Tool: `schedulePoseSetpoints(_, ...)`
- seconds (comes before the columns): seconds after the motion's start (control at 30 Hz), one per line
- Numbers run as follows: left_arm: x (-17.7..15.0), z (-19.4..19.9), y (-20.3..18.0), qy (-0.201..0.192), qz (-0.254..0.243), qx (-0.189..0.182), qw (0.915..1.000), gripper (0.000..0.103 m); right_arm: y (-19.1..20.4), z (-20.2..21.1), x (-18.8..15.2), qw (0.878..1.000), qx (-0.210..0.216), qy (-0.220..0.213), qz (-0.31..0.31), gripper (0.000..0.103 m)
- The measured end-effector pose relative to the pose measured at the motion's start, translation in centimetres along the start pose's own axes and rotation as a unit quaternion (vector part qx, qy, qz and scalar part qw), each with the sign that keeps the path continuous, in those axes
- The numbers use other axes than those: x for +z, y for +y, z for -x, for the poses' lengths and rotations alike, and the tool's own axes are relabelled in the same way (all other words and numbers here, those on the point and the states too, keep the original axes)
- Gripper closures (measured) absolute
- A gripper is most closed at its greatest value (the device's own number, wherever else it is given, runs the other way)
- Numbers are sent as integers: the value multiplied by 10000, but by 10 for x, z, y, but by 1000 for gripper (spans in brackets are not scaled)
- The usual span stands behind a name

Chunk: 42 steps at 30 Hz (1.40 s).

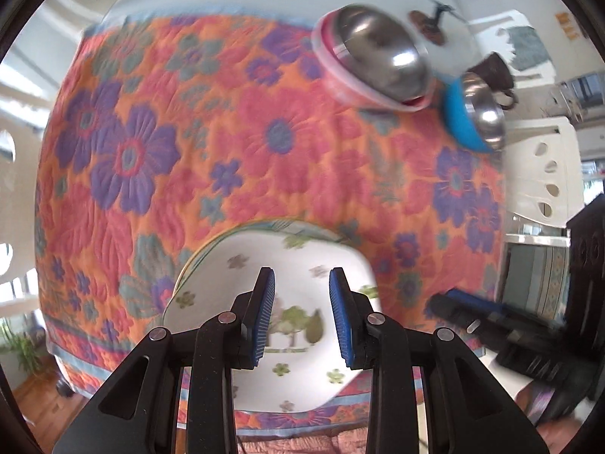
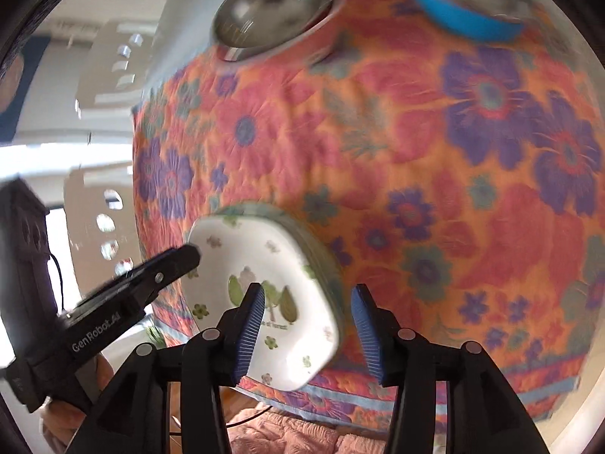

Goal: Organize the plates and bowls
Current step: 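Withdraw both tools and move them toward the blue-backed steel bowl, then pinch the blue-backed steel bowl rim with both tools and lift it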

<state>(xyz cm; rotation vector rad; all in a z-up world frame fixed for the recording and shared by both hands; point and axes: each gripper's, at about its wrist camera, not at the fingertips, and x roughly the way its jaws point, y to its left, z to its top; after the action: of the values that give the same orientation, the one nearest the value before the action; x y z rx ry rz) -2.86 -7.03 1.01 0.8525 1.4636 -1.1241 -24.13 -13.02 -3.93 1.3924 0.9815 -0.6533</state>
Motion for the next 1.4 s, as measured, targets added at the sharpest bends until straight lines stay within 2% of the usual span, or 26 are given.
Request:
schedulePoseSetpoints(0.03, 6, 8, -9, -77, -69, 20, 9999, 74, -4, 16, 5, 9999, -20, -137, -9, 49)
schedulePoseSetpoints(0.1, 19, 23, -26, -245, -104, -65, 9996, 71, -10, 46, 19, 9991, -88, -423, 13, 46)
schedulePoseSetpoints(0.2, 40, 39, -56, -367, -172, -183, 9990, 61, -23, 90, 44, 9973, 131, -723, -9, 42)
schedulePoseSetpoints(0.3, 61, 50, -89, -509, -295, -105, 9982, 57, -29, 118, 67, 9963, 106, -853, 63, 40)
schedulePoseSetpoints(0.37, 76, 53, -107, -611, -225, -134, 9978, 39, -38, 132, 83, 9955, 59, -939, 136, 39)
schedulePoseSetpoints(0.43, 88, 47, -124, -642, -127, -227, 9976, 39, -48, 139, 99, 9952, 90, -954, 179, 32)
schedulePoseSetpoints(0.57, 106, 17, -160, -550, -35, -172, 9983, 39, -78, 128, 129, 9967, 40, -805, 133, 32)
schedulePoseSetpoints(0.67, 117, -16, -178, -394, 64, -172, 9991, 39, -112, 115, 150, 9968, 232, -762, -93, 32)
schedulePoseSetpoints(0.77, 126, -46, -190, -339, 192, -115, 9992, 41, -138, 102, 168, 9954, 446, -783, -322, 32)
schedulePoseSetpoints(0.9, 134, -79, -195, -216, 381, -45, 9990, 42, -161, 82, 191, 9947, 499, -769, -472, 32)
schedulePoseSetpoints(1.0, 139, -93, -199, -190, 386, -26, 9991, 42, -166, 66, 204, 9947, 582, -716, -458, 32)
schedulePoseSetpoints(1.3, 150, -120, -197, -65, 428, 86, 9990, 51, -164, 29, 223, 9971, 299, -573, -401, 32)
schedulePoseSetpoints(1.4, 152, -129, -198, 4, 421, 65, 9991, 59, -162, 27, 224, 9976, 143, -590, -345, 37)
